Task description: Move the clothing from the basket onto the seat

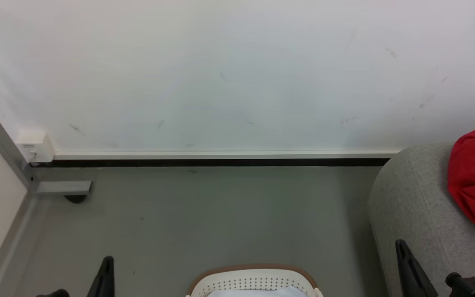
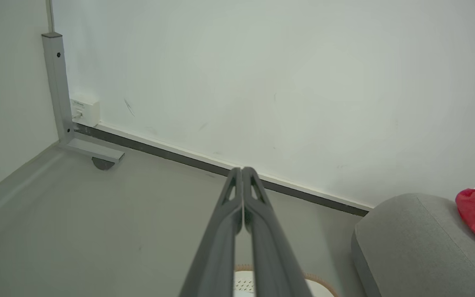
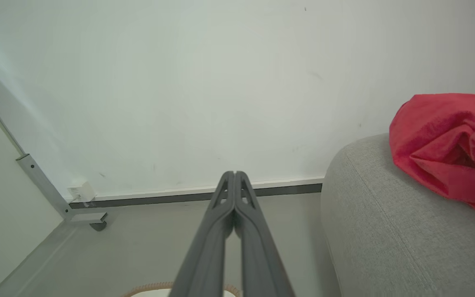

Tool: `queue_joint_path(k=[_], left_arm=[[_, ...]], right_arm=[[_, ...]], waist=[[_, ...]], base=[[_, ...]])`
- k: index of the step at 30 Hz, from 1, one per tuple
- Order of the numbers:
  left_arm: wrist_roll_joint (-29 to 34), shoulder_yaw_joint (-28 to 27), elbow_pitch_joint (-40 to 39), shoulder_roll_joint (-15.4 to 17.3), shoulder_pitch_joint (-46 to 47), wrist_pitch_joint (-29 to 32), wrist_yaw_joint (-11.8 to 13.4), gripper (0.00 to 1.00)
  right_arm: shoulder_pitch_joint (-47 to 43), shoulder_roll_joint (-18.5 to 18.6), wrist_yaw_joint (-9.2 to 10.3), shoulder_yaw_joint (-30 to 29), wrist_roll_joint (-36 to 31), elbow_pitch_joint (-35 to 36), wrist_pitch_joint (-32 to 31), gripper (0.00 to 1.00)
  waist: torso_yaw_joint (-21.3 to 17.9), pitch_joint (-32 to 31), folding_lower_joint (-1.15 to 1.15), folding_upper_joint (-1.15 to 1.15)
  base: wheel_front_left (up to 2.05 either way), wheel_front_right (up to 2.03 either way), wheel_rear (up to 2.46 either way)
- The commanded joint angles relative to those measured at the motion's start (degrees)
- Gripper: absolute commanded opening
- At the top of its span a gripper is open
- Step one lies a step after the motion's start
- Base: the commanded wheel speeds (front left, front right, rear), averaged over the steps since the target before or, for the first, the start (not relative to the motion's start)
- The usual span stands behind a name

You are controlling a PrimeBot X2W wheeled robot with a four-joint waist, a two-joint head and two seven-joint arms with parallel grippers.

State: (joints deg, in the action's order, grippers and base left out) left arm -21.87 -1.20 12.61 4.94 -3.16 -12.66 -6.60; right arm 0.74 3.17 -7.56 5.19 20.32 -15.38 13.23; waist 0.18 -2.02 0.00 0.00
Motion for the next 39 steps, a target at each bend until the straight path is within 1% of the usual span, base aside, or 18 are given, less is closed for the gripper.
queue_joint_path(k=[1,18,39], left_arm=[[-2.1,-0.4,-0.7,0.3,1.5,0.3,-0.1,0.0],[-17.8,-1.4,-0.5,-0.2,3.3,4.4,-0.3,0.0],[-33.3,-2.6,0.1,-0.8,5.2,8.8,-0.5,0.0]], right_arm=[[1.2,0.2,0.01,-0.4,2.2,0.9,-0.3,0.0],[2.4,0.7,0.03,-2.3,18.7,1.0,-4.2,0.0],[3.5,0.9,0.05,-4.5,34.9,1.2,-8.3,0.0]], waist=[[0.0,0.0,0.0,0.0],[0.0,0.3,0.0,0.0],[-0.1,0.7,0.0,0.0]], base=[[0.0,0.0,0.0],[0.0,0.0,0.0],[0.0,0.0,0.0]])
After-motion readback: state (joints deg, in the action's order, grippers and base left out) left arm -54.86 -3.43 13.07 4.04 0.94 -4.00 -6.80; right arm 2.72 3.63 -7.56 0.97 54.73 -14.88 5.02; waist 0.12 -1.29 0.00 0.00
